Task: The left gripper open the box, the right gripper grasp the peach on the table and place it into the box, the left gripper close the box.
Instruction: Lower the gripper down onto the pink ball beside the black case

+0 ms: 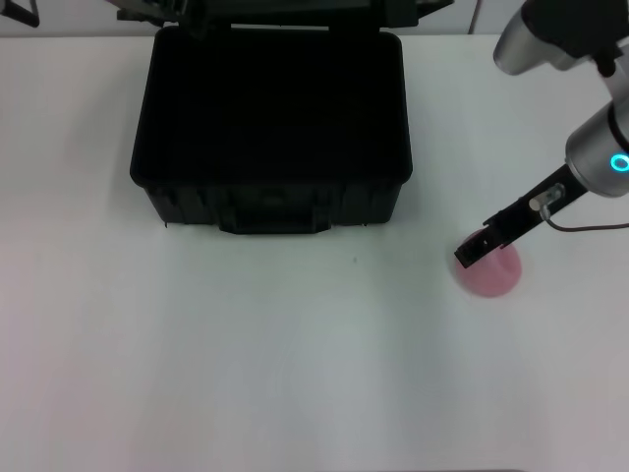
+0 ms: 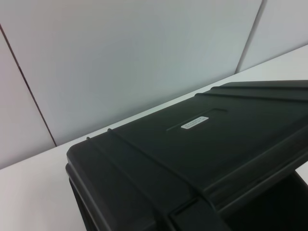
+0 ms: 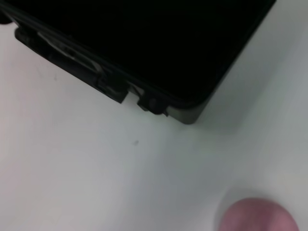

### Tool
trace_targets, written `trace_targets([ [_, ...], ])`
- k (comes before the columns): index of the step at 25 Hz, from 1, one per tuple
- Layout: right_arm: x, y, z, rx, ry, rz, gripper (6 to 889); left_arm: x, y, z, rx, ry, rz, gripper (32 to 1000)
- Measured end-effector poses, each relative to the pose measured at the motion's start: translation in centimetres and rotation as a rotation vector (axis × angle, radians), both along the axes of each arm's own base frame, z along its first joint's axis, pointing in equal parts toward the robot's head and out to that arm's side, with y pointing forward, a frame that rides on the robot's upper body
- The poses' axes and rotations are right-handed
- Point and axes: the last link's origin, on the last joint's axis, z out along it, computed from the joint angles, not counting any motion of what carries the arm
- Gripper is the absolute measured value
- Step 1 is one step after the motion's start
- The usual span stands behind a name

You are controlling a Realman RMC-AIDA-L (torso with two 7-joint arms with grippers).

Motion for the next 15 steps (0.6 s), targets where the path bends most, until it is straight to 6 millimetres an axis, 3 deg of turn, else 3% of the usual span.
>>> trace_targets([
  [15, 3.0, 0.5, -1.7, -0.015, -0.047, -0.046, 778, 0.1, 0.0, -0.1, -0.004, 0.001, -0.002, 403],
])
